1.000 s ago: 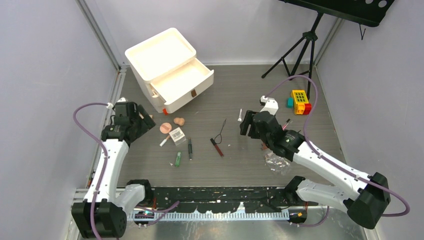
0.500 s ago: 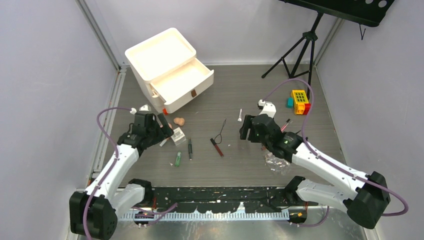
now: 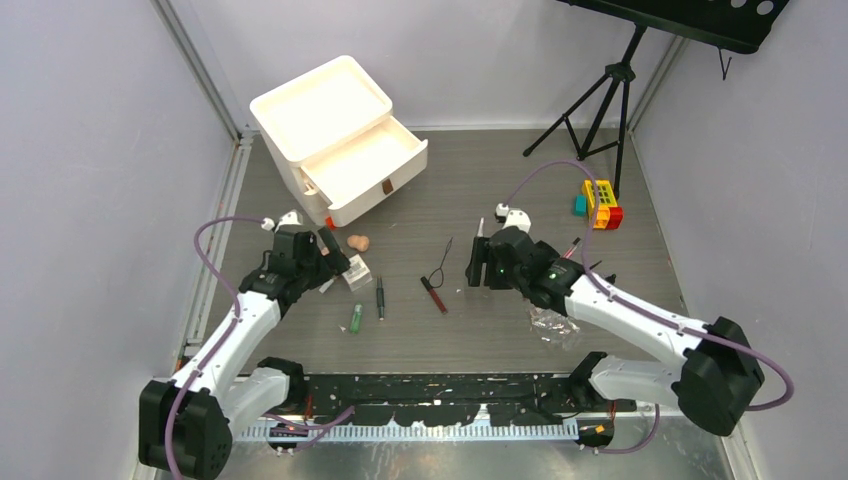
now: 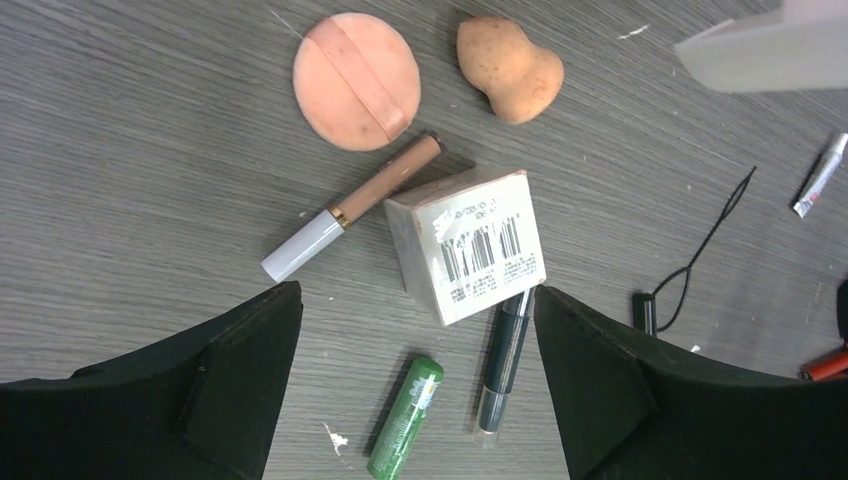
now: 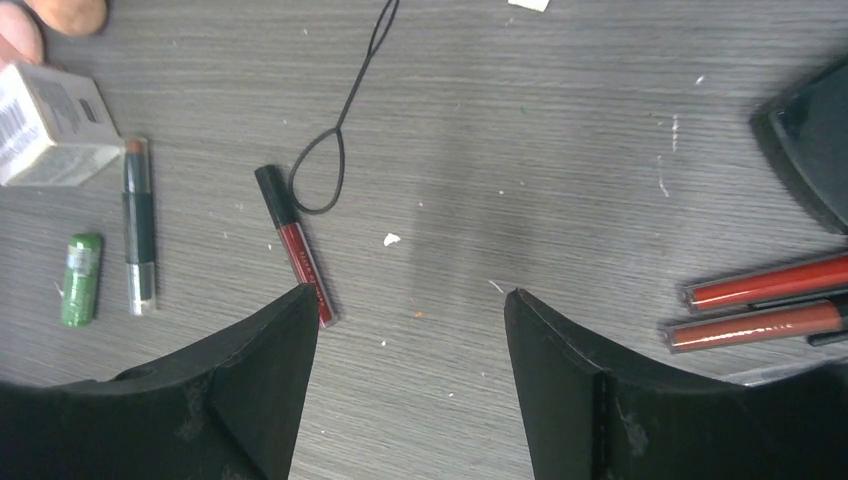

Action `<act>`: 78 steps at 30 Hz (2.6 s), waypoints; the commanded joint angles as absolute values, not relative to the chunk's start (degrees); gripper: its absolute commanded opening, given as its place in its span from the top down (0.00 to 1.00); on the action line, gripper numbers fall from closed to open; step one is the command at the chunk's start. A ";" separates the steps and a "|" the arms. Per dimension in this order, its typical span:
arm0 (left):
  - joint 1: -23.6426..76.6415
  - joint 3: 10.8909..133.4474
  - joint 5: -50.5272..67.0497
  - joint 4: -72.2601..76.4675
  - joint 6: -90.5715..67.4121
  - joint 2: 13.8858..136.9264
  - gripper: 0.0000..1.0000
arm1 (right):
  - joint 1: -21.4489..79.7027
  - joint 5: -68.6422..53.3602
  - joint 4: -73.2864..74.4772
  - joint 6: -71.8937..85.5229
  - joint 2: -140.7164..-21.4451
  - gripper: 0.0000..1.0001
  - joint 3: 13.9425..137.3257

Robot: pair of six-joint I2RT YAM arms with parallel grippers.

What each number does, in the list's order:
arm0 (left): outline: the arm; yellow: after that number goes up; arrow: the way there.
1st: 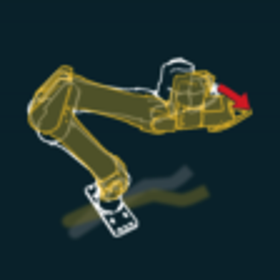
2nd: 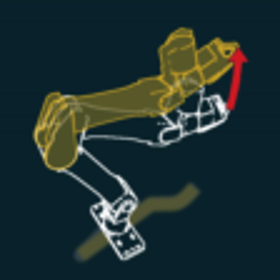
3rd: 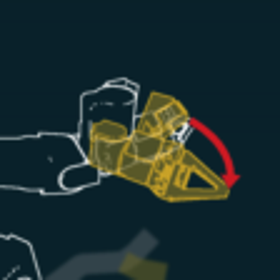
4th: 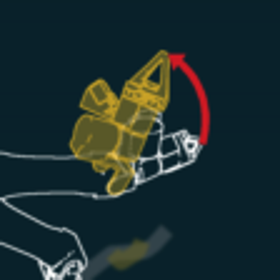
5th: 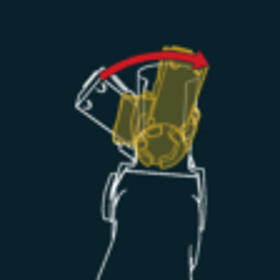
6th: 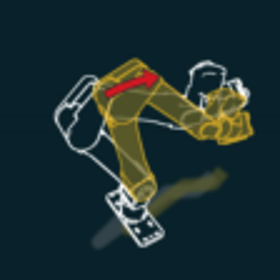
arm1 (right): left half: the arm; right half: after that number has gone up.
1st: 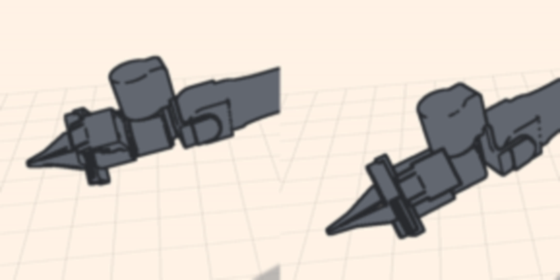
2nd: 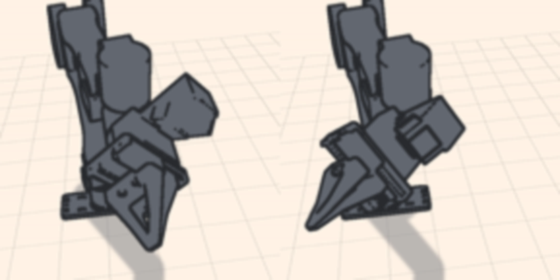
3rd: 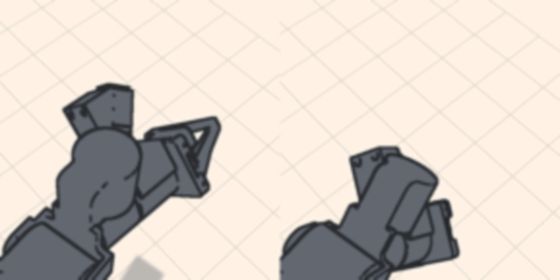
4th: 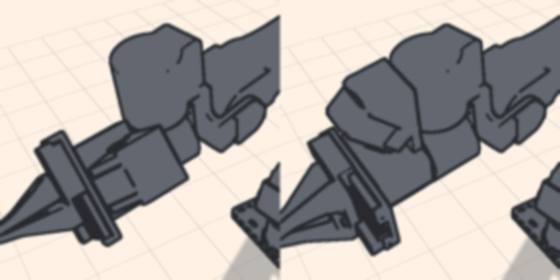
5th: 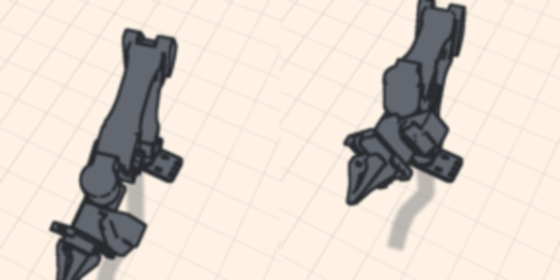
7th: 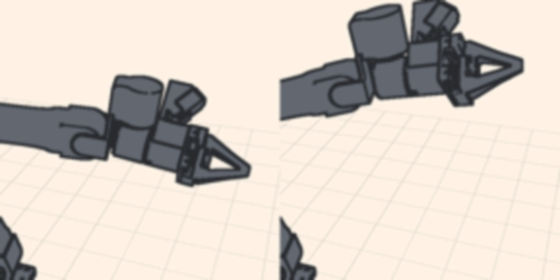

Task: Organize the makeup
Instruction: Pick up the makeup from the center of the board.

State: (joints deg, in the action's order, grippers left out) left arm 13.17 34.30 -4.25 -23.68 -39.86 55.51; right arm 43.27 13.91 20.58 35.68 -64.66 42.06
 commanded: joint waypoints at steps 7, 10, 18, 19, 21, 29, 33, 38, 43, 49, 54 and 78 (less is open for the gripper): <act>13.45 37.83 -11.17 -25.61 -41.18 55.33 0.10 | 46.14 9.82 17.88 30.24 -73.04 0.27 47.42; 13.36 40.41 -13.74 -29.65 -40.33 55.57 0.10 | 47.49 9.17 17.82 28.98 -76.45 0.30 49.13; 13.27 44.79 -17.12 -35.02 -38.31 54.31 0.10 | 51.20 6.92 17.96 23.53 -86.86 0.34 54.62; 13.23 45.53 -17.40 -35.74 -38.06 54.17 0.10 | 51.76 6.86 18.15 22.65 -88.17 0.34 55.34; 13.18 46.50 -18.05 -37.29 -37.56 53.85 0.09 | 52.63 6.94 18.35 21.10 -90.27 0.34 56.90; 13.10 48.49 -20.03 -39.90 -36.19 51.63 0.05 | 53.41 5.42 19.33 18.89 -97.01 0.43 61.10; 13.08 49.37 -20.21 -40.95 -35.34 51.57 0.05 | 53.97 4.98 20.93 18.09 -99.74 0.51 62.97; 13.05 51.33 -19.97 -42.67 -34.26 52.17 0.04 | 54.46 6.23 21.88 17.92 -101.30 0.54 63.41; 13.01 52.89 -19.06 -43.35 -33.02 51.83 0.04 | 54.81 6.41 22.40 18.11 -102.02 0.58 63.48; 13.01 55.18 -19.50 -45.17 -32.32 52.04 0.00 | 55.45 6.80 22.82 18.15 -103.38 0.63 63.68; 13.01 56.71 -19.27 -46.31 -31.73 53.20 0.00 | 55.71 8.07 23.33 18.03 -103.72 0.67 63.98; 12.63 57.47 -20.45 -46.20 -29.69 53.63 0.00 | 56.53 2.94 29.50 17.95 -90.41 0.93 64.28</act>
State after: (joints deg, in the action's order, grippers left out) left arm 13.08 55.29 -18.81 -46.19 -30.52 53.32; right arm 56.18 5.78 27.20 17.76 -96.25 62.94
